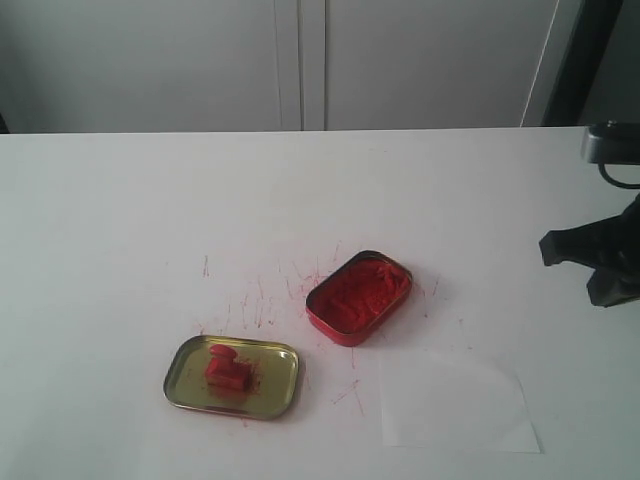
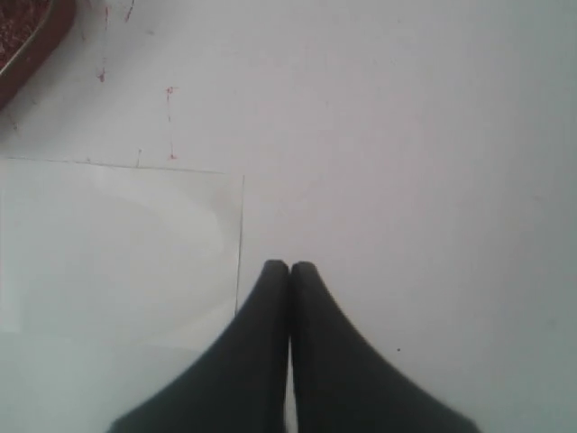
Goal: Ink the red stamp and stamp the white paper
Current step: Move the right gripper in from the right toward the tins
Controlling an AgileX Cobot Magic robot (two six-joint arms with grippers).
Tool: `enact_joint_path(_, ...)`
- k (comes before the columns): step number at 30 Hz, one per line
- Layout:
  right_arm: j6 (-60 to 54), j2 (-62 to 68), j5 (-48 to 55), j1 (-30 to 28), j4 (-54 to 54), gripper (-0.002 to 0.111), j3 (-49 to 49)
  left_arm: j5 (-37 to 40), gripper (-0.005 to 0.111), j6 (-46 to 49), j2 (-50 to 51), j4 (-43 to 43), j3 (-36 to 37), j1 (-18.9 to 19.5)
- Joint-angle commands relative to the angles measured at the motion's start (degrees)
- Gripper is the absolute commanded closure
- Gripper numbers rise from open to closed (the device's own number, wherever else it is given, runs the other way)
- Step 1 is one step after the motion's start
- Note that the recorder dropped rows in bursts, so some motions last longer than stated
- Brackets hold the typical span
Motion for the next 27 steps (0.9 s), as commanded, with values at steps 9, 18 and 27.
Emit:
enact_joint_path(9,2.4,7.66,5.96,10.64,0.24,0.108,-9.17,-0.05,0.107,-0.22,-0.02,-0.33,0.1,-0.15)
enact_joint_path(18,5.1,15.38,7.69,23.64,0.24,0.108,-17.64,-0.05,0.107,-0.22,-0.02,-0.33,0.1,-0.15)
enact_joint_path(27,5.1,21.63,8.61,32.08,0.24,0.108,-24.09,-0.05,0.107,-0.22,-0.02,-0.33,0.1,-0.15)
